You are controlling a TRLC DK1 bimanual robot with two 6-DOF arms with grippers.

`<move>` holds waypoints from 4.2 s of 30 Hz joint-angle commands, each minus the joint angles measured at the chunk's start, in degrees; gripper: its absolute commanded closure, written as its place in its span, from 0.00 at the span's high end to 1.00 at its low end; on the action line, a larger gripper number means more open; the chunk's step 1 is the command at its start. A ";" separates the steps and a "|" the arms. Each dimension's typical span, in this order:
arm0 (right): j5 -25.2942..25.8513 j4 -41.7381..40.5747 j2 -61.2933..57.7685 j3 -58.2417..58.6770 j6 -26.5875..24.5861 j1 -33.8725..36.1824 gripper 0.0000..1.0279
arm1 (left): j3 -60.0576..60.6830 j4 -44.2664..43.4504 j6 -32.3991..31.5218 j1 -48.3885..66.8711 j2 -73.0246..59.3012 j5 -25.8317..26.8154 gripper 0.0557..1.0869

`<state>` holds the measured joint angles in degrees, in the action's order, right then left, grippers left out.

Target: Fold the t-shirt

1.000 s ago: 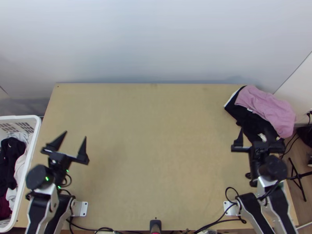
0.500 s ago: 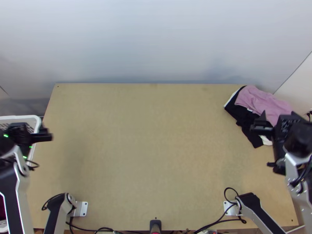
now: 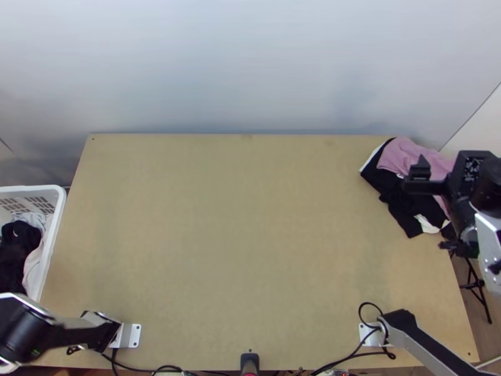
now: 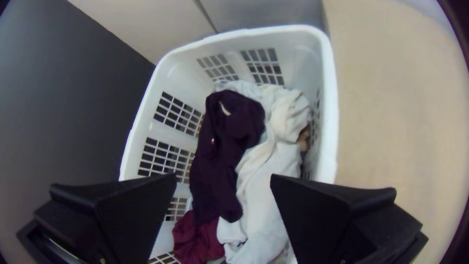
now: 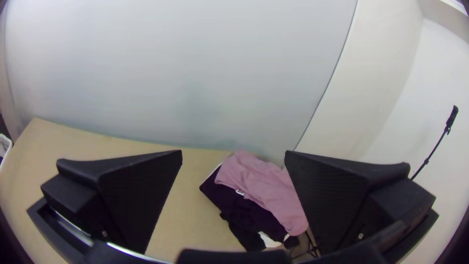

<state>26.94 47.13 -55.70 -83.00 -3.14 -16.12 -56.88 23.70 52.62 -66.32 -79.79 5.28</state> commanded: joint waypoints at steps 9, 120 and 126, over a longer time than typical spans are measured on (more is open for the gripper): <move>-1.19 0.59 -4.94 -3.92 -0.12 -0.93 0.95 | -12.20 1.34 12.95 -2.58 -29.37 -15.91 0.89; -7.95 10.70 15.89 18.40 2.70 22.36 0.93 | -39.53 36.94 -36.01 100.16 -6.78 7.38 0.95; -25.27 16.59 3.41 18.31 3.49 13.57 0.90 | -22.57 51.44 -20.89 79.77 -3.44 10.81 0.95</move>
<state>15.94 59.37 -41.82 -64.18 -0.78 4.03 -91.05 61.39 19.00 32.69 -87.35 12.99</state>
